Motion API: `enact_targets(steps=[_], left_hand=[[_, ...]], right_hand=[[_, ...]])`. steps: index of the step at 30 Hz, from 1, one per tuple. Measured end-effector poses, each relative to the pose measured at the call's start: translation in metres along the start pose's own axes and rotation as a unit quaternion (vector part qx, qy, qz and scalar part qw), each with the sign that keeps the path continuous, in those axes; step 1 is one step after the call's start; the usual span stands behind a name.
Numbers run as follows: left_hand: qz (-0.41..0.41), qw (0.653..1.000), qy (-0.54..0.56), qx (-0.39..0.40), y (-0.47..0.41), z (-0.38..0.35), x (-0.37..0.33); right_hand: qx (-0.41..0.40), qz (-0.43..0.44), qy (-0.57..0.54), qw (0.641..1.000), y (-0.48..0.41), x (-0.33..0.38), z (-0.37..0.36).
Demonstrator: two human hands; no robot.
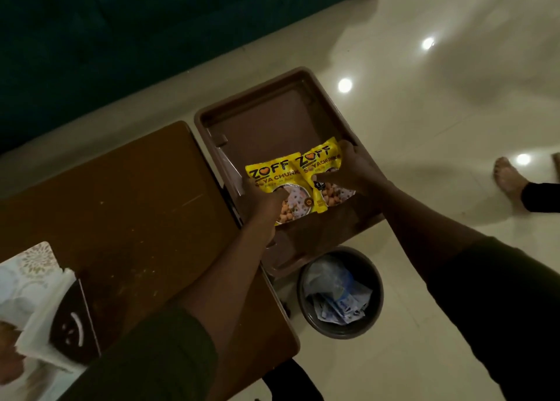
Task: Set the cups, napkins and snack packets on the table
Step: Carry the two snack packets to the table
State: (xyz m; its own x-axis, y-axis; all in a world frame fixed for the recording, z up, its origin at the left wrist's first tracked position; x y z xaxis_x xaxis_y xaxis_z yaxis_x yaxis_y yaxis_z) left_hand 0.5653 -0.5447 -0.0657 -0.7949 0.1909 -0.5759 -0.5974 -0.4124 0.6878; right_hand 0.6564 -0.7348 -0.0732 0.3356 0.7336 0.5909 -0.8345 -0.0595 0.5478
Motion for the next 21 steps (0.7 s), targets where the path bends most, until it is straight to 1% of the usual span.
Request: enact_targets(steps=[4, 6, 10, 13, 15, 17, 19, 21], left_hand=[[0.029, 0.999, 0.024, -0.024, -0.003, -0.002, 0.003], [0.041, 0.999, 0.021, -0.026, -0.003, -0.003, 0.003], [0.040, 0.999, 0.018, 0.004, -0.005, -0.010, 0.006], [0.032, 0.999, -0.015, -0.013, -0.004, -0.010, 0.007], [0.025, 0.999, -0.030, -0.010, -0.004, -0.011, 0.007], [0.020, 0.999, -0.026, 0.003, -0.002, -0.013, 0.007], [0.013, 1.000, -0.026, 0.000, 0.001, -0.013, 0.007], [0.007, 1.000, -0.023, -0.015, 0.003, -0.010, 0.004]], right_hand=[[0.001, -0.005, 0.045, 0.999, 0.001, -0.003, -0.005], [-0.006, -0.005, 0.047, 0.999, 0.000, -0.005, -0.008], [-0.042, -0.024, 0.046, 0.998, -0.005, -0.009, -0.010], [-0.094, -0.009, 0.054, 0.994, -0.005, -0.008, -0.006], [-0.102, 0.013, 0.034, 0.994, -0.003, -0.011, -0.004], [-0.085, 0.044, -0.020, 0.995, 0.002, -0.013, -0.001], [-0.062, 0.086, -0.060, 0.993, 0.007, -0.014, 0.002], [-0.043, 0.093, -0.100, 0.990, 0.012, -0.015, 0.005]])
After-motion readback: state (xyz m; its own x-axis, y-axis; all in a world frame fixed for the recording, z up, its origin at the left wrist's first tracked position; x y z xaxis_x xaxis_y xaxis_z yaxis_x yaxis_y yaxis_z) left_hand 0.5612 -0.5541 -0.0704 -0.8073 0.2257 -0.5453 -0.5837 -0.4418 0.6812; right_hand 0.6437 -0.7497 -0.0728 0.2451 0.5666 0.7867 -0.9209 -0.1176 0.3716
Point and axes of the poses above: each hand's wrist, its own y-axis away from the middle knuckle, its own z-axis out of the back of the hand, x = y × z, the point moved 4 cm from there along -y, towards the middle knuckle, and after that the axes turned 13 degrees about -y, right-handed, at the moved point
